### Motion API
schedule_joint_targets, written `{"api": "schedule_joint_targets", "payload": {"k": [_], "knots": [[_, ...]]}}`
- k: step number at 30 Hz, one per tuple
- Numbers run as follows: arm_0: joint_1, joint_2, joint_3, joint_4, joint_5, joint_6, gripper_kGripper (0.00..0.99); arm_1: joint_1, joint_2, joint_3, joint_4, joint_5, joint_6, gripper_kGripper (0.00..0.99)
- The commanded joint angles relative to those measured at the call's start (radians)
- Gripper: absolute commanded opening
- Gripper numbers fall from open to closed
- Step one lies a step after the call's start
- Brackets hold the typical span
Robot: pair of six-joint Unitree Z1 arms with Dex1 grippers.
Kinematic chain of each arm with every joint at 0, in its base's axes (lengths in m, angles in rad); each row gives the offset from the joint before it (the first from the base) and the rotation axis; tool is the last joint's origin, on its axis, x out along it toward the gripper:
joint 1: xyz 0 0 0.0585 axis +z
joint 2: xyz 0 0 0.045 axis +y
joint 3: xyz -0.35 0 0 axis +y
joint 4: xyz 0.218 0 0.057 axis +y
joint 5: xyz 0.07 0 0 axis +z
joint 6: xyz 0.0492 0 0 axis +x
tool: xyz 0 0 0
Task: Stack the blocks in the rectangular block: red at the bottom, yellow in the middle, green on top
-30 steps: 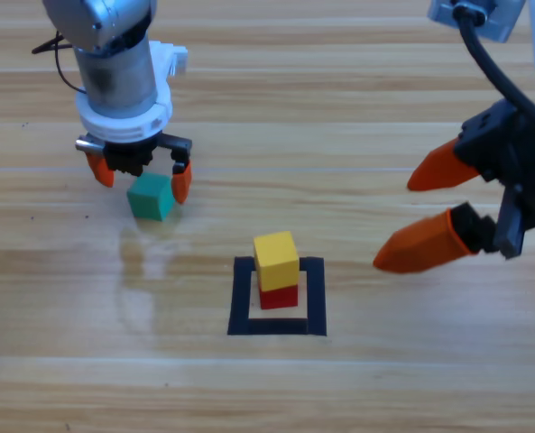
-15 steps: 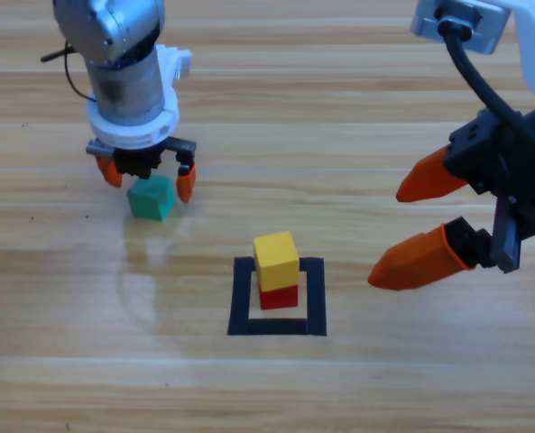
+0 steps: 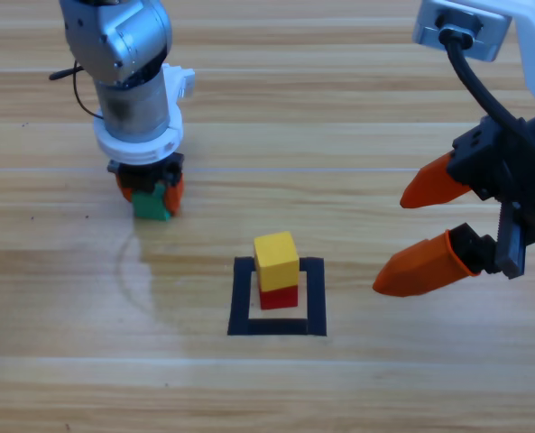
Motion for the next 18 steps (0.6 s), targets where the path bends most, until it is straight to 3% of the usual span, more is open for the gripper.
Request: {"api": "schedule_joint_targets", "payload": {"k": [1, 6, 8, 13, 18], "knots": [[0.023, 0.037, 0.052, -0.005, 0.020, -0.010, 0.074, 0.025, -0.023, 0.000, 0.017, 0.009, -0.002, 0.986], [0.023, -0.109, 0.096, 0.009, 0.018, -0.028, 0.061, 0.025, -0.026, 0.000, 0.020, 0.009, -0.002, 0.986], [0.000, -0.187, 0.057, 0.077, 0.016, -0.051, 0.032, 0.025, -0.026, 0.000, 0.022, 0.009, -0.002, 0.986], [-0.152, -0.189, -0.344, 0.442, 0.044, -0.128, 0.000, 0.025, -0.026, 0.001, 0.022, 0.006, -0.002, 0.986], [-0.287, -0.177, -0.491, 0.540, 0.044, -0.200, 0.000, 0.025, -0.032, 0.006, 0.023, 0.003, -0.002, 0.986]]}}
